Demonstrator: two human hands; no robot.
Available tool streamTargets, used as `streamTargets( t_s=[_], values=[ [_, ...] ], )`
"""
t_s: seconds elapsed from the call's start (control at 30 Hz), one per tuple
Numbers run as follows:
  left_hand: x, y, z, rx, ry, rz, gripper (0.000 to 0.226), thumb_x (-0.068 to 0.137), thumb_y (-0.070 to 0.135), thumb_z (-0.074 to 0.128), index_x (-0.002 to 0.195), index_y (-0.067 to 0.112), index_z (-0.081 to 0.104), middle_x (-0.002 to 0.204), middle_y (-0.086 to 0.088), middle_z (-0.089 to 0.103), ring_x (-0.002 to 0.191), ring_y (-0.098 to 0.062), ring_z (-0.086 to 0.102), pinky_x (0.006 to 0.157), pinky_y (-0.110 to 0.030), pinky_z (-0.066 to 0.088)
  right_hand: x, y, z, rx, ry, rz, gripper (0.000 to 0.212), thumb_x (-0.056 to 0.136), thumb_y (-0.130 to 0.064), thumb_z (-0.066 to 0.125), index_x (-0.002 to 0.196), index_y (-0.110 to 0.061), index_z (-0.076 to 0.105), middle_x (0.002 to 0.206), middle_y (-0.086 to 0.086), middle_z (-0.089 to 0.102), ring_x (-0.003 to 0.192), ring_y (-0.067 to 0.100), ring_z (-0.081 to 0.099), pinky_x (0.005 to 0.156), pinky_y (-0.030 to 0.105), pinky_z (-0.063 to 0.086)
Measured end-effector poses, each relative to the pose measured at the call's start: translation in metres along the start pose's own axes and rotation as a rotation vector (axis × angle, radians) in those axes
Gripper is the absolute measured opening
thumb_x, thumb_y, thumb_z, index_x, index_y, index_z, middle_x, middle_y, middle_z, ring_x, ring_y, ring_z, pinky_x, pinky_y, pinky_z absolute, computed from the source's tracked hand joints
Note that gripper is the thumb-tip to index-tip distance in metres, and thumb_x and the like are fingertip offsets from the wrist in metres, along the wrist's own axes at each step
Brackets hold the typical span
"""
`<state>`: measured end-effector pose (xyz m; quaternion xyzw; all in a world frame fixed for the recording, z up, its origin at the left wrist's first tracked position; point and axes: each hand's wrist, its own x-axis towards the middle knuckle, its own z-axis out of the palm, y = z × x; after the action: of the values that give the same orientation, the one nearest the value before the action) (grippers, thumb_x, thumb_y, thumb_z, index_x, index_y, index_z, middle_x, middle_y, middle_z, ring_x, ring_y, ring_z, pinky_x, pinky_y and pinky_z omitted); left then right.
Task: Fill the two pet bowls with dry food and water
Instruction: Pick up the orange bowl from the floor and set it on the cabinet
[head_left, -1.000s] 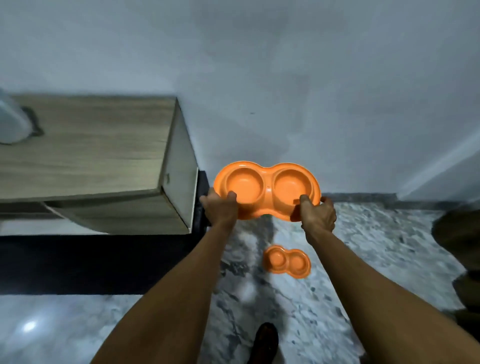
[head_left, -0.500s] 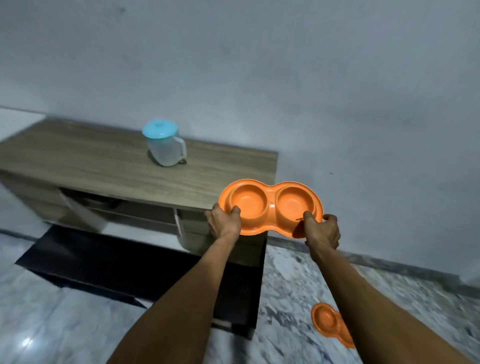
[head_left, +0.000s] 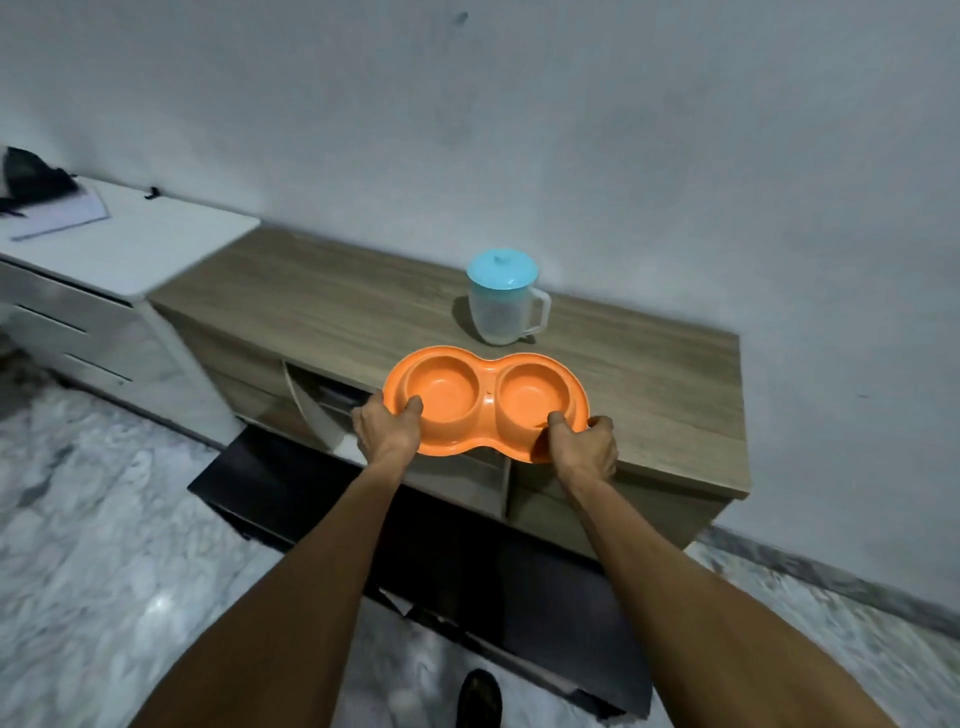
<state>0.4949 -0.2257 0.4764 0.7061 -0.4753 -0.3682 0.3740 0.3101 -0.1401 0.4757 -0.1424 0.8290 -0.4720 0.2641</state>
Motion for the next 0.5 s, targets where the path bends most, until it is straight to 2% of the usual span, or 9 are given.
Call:
streamTargets(
  t_s=[0.17, 0.27, 0.33, 0.43, 0.5],
  values=[
    [0.085, -0.026, -0.025, 0.027, 0.031, -0.001, 0.047, 0.081, 0.036, 0.07, 0.112, 0.001, 0.067, 0.112, -0.023, 0.065, 0.104, -0.04, 0.062, 0.091, -0.044, 0.049, 0.002, -0.019, 0.091, -0.026, -0.058, 0.025, 0.064, 0.082, -0.044, 0.066, 0.132, -0.01, 0.046, 0.129, 0.017, 0.056, 0.119, 0.039, 0.053, 0.097, 0.045, 0.042],
    [0.132, -0.033, -0.033, 0.043, 0.022, -0.019, 0.041, 0.081, 0.032, 0.071, 0.103, -0.002, 0.07, 0.101, -0.024, 0.068, 0.095, -0.039, 0.064, 0.085, -0.043, 0.049, 0.007, -0.033, 0.137, -0.067, -0.069, 0.063, 0.063, 0.08, -0.044, 0.066, 0.13, -0.011, 0.048, 0.129, 0.017, 0.057, 0.118, 0.039, 0.054, 0.096, 0.043, 0.042],
    [0.163, -0.029, -0.034, 0.031, 0.006, -0.022, 0.043, 0.077, 0.037, 0.069, 0.096, -0.002, 0.07, 0.095, -0.022, 0.07, 0.091, -0.037, 0.066, 0.083, -0.043, 0.05, 0.014, -0.046, 0.162, -0.079, -0.071, 0.075, 0.063, 0.079, -0.045, 0.066, 0.13, -0.011, 0.048, 0.129, 0.016, 0.057, 0.118, 0.039, 0.054, 0.096, 0.045, 0.043],
    [0.208, -0.024, -0.031, 0.088, -0.037, -0.015, 0.06, 0.069, 0.052, 0.061, 0.099, 0.001, 0.069, 0.098, -0.02, 0.071, 0.094, -0.036, 0.066, 0.088, -0.046, 0.052, 0.029, -0.068, 0.196, -0.088, -0.058, 0.071, 0.063, 0.081, -0.045, 0.066, 0.13, -0.011, 0.047, 0.129, 0.016, 0.056, 0.118, 0.039, 0.054, 0.094, 0.043, 0.043],
    [0.235, -0.025, -0.034, 0.15, -0.061, -0.025, 0.056, 0.076, 0.051, 0.062, 0.102, 0.002, 0.069, 0.103, -0.02, 0.07, 0.097, -0.036, 0.065, 0.089, -0.046, 0.051, 0.033, -0.076, 0.219, -0.121, -0.048, 0.076, 0.062, 0.081, -0.045, 0.067, 0.129, -0.01, 0.048, 0.127, 0.017, 0.057, 0.117, 0.039, 0.054, 0.093, 0.043, 0.044]
  ],
)
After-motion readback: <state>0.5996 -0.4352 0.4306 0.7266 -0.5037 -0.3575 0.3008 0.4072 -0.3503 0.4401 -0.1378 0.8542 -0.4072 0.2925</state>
